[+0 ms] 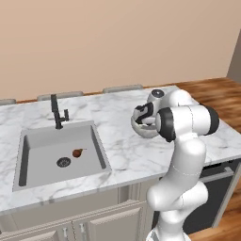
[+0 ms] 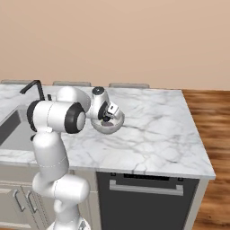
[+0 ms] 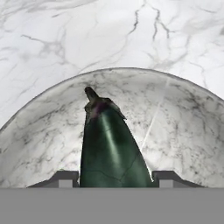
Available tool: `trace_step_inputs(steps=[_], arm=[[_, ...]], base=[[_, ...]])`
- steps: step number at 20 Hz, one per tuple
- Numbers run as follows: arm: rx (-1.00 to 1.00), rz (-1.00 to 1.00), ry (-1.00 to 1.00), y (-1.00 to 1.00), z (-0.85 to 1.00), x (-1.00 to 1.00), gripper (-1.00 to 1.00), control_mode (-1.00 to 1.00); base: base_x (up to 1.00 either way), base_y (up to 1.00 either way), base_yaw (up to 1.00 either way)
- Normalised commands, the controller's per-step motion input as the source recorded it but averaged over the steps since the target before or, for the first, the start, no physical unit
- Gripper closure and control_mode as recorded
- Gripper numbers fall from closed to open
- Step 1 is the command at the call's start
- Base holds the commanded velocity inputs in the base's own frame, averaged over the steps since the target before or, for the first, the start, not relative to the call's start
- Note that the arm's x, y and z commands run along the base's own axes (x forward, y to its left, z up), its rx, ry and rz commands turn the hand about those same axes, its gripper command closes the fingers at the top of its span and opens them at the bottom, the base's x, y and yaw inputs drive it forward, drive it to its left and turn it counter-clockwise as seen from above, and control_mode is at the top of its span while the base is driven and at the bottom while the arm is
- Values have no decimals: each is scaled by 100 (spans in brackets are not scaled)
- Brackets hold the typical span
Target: Pick the eggplants from the cabinet and place them in one bowl. Pick the pear from the sink and place it in the other bowl.
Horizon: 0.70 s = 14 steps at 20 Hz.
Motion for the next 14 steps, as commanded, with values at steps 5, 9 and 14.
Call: trace_step_inputs(steps=[5,9,14], arm=[[0,0,-4,-4,5,-10,-100,-100],[0,0,-6,-1,37,-15,-100,-100],[0,0,-8,2,73,-30,-100,-100]], base=[[0,0,0],[0,0,0],[0,0,0]])
